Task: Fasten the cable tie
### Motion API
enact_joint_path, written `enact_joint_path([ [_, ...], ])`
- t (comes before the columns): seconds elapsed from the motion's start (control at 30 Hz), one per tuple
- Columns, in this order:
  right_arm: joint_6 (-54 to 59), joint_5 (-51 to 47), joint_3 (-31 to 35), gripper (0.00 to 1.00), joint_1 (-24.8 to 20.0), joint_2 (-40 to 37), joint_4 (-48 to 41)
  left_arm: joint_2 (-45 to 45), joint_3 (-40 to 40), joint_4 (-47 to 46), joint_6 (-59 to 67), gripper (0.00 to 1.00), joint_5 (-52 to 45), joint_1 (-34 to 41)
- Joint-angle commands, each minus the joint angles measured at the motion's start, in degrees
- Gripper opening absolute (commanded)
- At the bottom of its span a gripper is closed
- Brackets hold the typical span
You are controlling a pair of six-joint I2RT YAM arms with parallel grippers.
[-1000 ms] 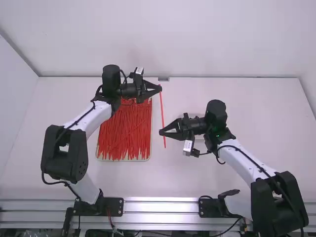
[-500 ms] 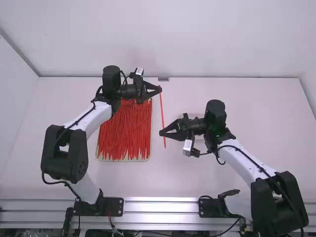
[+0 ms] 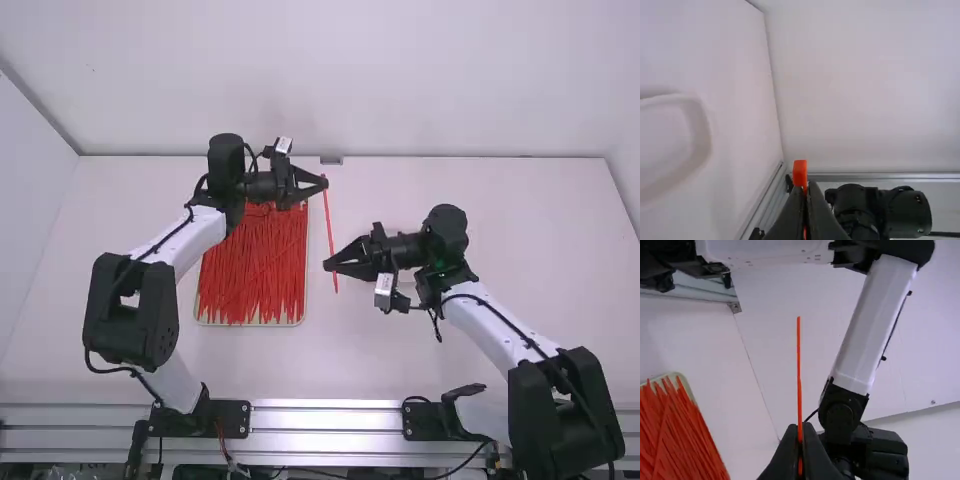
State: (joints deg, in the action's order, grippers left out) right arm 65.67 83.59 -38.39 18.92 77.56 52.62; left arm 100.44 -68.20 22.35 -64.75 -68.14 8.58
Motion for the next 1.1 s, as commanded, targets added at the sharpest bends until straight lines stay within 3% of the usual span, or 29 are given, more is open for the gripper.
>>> enact_joint_path([
  [0.0,-17.11,0.90,0.33,0.00,0.81,0.02,4.28,-0.35,0.85,0.66,1.55,0.01,0.20,0.46],
  [0.13,-25.77,-1.64,0.33,0.00,2.14,0.02,9.20,-0.35,1.05,0.66,1.90,0.01,0.07,0.44],
  [0.33,-36.96,-7.82,0.33,0.00,3.98,0.02,8.90,-0.35,1.05,0.66,2.73,0.02,0.04,0.42],
  [0.5,-34.88,-10.08,0.33,0.00,3.19,0.02,8.26,-0.35,1.05,0.63,2.89,0.02,-0.37,0.44],
  [0.67,-40.35,-14.64,0.35,0.00,3.80,0.02,8.17,-0.35,1.05,0.68,2.93,0.01,-0.33,0.44],
  [0.83,-33.62,-10.80,0.35,0.00,3.93,0.02,5.42,-0.35,1.05,0.66,3.17,0.01,-0.17,0.44],
  [1.07,-35.85,-1.40,0.33,0.00,1.70,0.02,3.93,-0.35,1.05,0.66,3.76,0.01,0.07,0.44],
])
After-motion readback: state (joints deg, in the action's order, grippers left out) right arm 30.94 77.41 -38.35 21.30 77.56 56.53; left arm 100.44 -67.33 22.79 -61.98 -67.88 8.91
